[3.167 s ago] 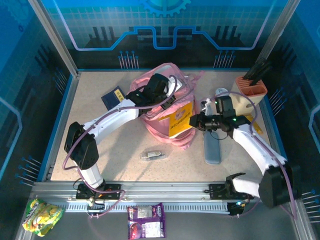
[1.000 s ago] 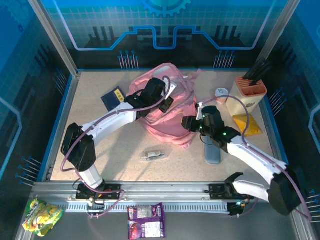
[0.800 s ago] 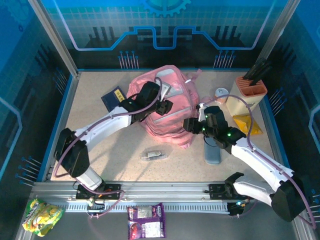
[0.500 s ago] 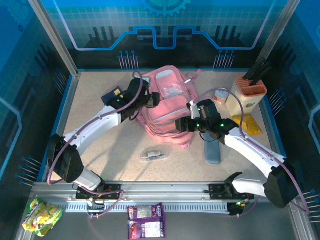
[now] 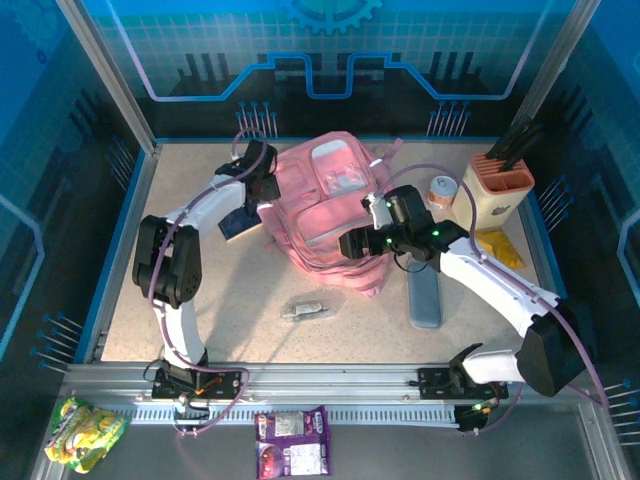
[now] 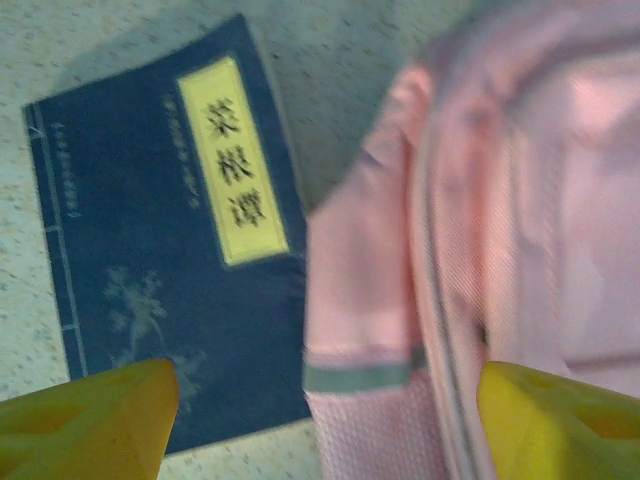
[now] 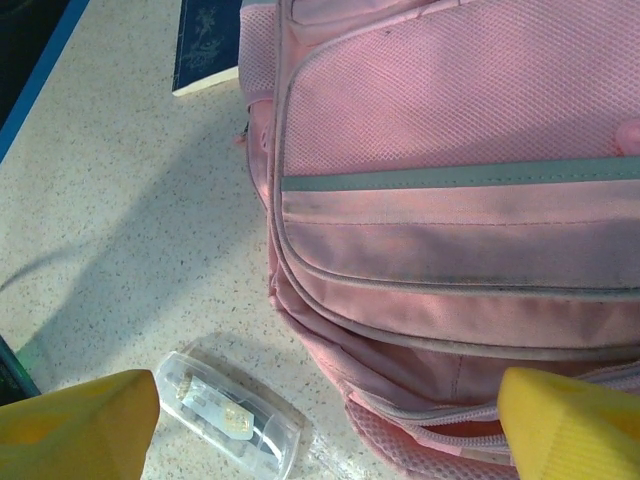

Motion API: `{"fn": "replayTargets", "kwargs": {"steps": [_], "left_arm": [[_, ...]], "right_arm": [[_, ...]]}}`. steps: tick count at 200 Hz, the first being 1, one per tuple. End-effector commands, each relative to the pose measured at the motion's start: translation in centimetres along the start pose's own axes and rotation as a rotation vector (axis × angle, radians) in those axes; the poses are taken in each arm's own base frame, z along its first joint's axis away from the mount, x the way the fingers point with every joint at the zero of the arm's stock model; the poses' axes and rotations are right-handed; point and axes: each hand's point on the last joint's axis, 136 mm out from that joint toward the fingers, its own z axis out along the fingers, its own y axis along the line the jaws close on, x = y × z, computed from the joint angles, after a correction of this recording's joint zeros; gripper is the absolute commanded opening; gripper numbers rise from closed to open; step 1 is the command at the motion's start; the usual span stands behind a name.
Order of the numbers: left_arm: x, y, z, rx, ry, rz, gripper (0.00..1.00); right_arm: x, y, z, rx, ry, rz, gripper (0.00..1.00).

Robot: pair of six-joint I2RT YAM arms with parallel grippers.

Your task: Pack the student bag

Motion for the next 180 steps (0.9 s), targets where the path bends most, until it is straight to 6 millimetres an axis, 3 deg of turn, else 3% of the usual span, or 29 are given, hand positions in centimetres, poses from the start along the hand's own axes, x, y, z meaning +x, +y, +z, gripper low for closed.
{"fn": "replayTargets", "kwargs": {"steps": [1,64,111,153,180], "left_arm": [[-2.4,2.1,1.4,-0.071,-0.01,-0.108,0.79],[-4.1,4.4,6.4,-0.148,0.029,-0.232,0.83],[-5.5,3.8,9.2,-0.15,0.054,-0.206,0.87],[-4.6,4.3,10.8,-0.193,0.085,-0.189,0.87],[-2.9,5.4,11.6,-0.244,0.136,-0.172,0.86]], "right_arm": [[0.1,0.5,0.5,-0.015,0.045,-0.009,0.89],[-0.3,0.1,1.3,-0.008,0.074,0.008,0.91],[-0.4,0.2,1.8,-0.018,0.091,0.016,0.92],[-0.8,0.2,1.2,-0.005,0.082,0.01,0.93],[-0.9,0.2,0.9,-0.001,0.076,0.006,0.93]]}}
